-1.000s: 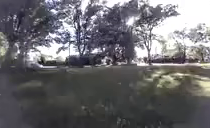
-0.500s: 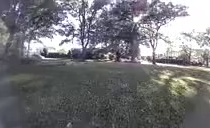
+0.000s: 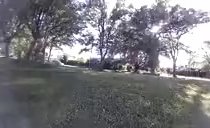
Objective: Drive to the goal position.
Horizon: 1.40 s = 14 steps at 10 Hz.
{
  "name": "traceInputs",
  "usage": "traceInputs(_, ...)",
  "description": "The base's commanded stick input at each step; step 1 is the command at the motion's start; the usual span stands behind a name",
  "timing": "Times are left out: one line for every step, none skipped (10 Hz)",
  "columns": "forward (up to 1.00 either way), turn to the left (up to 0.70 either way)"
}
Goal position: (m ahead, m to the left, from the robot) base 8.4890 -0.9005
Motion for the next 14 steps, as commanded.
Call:
traceInputs(1.0,0.0)
traceInputs(1.0,0.0)
traceInputs(1.0,0.0)
traceInputs(1.0,0.0)
traceInputs(1.0,0.0)
traceInputs(1.0,0.0)
traceInputs(1.0,0.0)
traceInputs(1.0,0.0)
traceInputs(1.0,0.0)
traceInputs(1.0,0.0)
traceInputs(1.0,0.0)
traceInputs(1.0,0.0)
traceInputs(1.0,0.0)
traceInputs(1.0,0.0)
